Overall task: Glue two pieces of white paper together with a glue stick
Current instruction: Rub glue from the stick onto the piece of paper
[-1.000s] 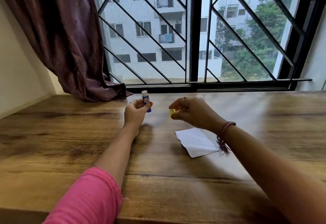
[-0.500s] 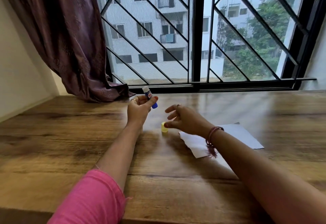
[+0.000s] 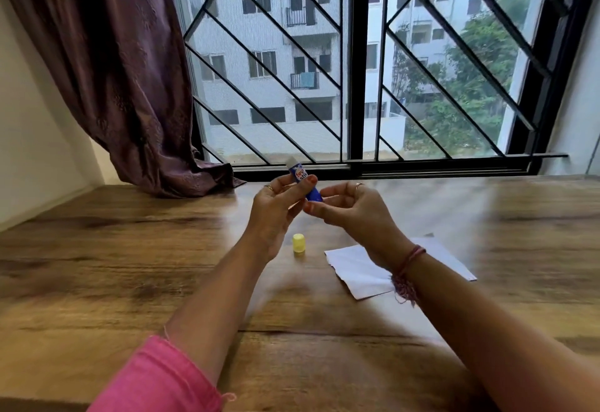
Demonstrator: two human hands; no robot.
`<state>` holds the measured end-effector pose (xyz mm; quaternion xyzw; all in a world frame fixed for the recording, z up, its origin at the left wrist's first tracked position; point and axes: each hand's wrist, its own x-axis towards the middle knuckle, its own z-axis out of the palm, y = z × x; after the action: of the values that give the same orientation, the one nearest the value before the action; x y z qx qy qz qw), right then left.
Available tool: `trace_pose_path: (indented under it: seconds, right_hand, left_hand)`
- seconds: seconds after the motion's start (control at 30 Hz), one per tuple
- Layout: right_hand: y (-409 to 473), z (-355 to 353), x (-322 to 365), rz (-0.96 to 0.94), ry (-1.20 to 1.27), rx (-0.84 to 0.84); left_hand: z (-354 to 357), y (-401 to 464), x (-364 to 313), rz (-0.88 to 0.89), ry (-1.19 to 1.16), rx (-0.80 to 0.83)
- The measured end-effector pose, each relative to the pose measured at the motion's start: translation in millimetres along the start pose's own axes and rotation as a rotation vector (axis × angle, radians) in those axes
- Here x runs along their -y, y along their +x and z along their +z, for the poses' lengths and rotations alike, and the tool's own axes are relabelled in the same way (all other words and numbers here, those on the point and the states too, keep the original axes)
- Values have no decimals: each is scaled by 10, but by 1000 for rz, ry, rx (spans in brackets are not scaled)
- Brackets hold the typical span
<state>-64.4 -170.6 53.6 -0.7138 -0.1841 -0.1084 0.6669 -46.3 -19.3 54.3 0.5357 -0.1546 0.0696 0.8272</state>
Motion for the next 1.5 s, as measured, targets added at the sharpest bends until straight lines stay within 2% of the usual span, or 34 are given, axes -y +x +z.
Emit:
trace_pose_path:
  seconds: [0.2, 0.37, 0.43, 0.57, 0.7, 0.97, 1.17, 1.5]
  right_hand:
    - [-2, 31, -45, -74, -122, -82]
    - [0, -7, -16, -50, -146, 11]
    - [-4, -24, -13, 19, -72, 83]
    - [-24, -29, 9, 176, 258, 241]
    - [-38, 1, 26, 299, 525, 283]
    - [-46, 31, 19, 277, 373, 178]
    - [-77, 94, -28, 195, 212, 59]
    - [-106, 129, -5, 242, 248, 145]
  left_hand:
    - [69, -14, 44, -25, -14, -11]
    - [82, -33, 26, -2, -5, 13]
    - [94, -45, 11, -3, -19, 35]
    - [112, -52, -10, -23, -26, 72]
    - [139, -63, -17, -41, -45, 71]
    - [109, -59, -4, 21, 22, -27]
    - [105, -51, 13, 17, 61, -19]
    - [93, -39, 16, -14, 84, -21]
